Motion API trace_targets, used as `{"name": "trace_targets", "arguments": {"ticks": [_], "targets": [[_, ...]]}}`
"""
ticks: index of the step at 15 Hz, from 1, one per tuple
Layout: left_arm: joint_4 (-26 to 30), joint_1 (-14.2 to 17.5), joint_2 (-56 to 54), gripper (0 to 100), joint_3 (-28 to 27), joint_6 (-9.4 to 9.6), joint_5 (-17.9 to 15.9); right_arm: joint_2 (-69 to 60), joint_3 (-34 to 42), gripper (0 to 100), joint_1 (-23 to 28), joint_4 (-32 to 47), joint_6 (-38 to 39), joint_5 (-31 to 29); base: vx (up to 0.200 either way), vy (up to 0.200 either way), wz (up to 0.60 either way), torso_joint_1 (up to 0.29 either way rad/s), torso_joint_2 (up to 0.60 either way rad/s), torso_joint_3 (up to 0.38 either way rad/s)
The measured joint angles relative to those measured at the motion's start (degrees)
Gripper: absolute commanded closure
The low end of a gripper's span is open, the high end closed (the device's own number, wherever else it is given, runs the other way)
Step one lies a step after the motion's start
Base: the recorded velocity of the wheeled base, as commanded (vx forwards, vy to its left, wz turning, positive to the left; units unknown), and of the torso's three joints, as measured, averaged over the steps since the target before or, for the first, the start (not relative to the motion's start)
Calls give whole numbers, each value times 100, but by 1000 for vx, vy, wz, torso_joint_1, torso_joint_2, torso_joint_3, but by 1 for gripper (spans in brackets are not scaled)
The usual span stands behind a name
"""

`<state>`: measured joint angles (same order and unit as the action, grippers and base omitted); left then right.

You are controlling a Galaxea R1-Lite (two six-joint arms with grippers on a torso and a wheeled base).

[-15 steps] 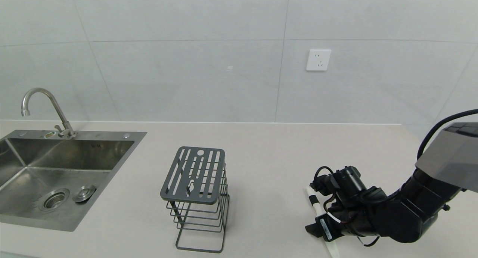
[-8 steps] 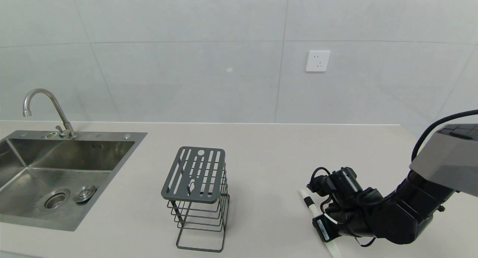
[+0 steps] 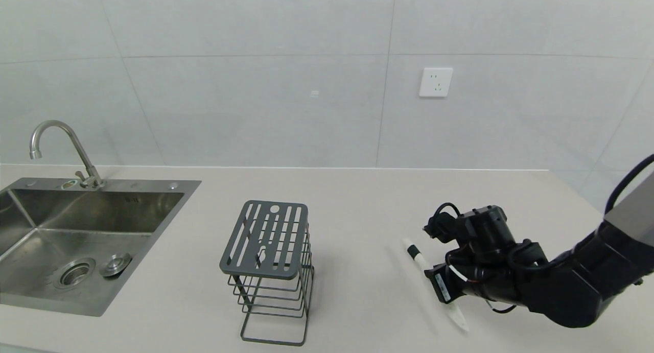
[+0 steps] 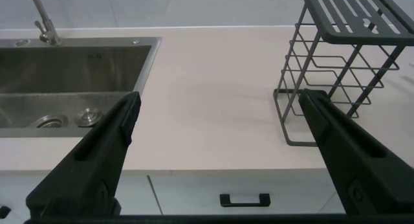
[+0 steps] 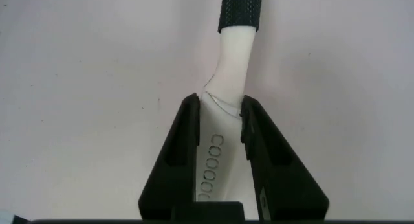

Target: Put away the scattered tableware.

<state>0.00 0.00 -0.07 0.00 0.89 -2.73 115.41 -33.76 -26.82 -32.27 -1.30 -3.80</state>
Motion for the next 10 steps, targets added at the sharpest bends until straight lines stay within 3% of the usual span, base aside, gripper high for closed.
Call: {"name": "trace_targets", "arguments": {"ticks": [8, 9, 10], "targets": [[-5, 0, 0, 0, 0, 0, 0, -542, 829, 100, 216, -903, -389, 434, 0, 0, 0, 0, 0, 0], [-5, 0, 0, 0, 0, 0, 0, -446, 887, 0, 227, -991, -417, 471, 0, 0, 0, 0, 0, 0], [-5, 0, 0, 0, 0, 0, 0, -367, 895, 0, 210, -1101, -468, 522, 0, 0, 0, 0, 0, 0]]}}
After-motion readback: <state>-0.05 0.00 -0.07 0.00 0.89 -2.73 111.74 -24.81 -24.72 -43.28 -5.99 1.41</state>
